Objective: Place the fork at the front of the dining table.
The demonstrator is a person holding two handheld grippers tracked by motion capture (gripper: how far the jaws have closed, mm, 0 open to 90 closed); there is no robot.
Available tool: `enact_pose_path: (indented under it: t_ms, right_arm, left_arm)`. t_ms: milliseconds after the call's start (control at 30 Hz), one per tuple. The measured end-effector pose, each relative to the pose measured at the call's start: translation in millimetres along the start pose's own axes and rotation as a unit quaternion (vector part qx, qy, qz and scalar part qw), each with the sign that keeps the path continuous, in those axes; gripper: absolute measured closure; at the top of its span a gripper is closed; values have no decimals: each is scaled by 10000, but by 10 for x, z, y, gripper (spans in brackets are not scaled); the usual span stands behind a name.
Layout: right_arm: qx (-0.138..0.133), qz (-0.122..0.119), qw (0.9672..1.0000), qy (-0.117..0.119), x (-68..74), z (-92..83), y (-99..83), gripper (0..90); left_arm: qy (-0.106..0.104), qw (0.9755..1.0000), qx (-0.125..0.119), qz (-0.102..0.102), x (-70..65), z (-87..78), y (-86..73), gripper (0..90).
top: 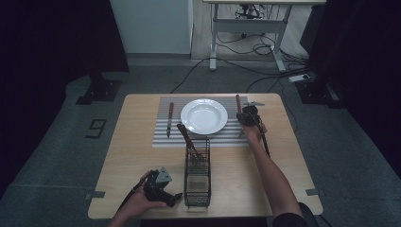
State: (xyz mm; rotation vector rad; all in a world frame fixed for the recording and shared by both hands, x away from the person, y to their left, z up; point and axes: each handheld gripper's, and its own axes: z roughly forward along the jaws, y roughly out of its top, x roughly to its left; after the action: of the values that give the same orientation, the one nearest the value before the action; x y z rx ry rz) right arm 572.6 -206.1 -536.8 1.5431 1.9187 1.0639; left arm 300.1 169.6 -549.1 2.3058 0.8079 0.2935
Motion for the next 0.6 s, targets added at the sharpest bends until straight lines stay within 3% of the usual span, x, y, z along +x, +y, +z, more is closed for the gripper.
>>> enact_pose_path:
  t_ms: [233,367,600]
  right_arm:
    - [162,92,9998,-24,-2,105,-31,804]
    - [301,-51,9995,-51,55,169,17,807]
    - [293,33,9995,-62,55,206,-10,806]
  left_arm:
    - [0,10000,1,-1,0,0,0,0]
    - [-1,10000,2,-1,0,0,0,0]
    - [-2,10000,2,-1,1,0,0,0]
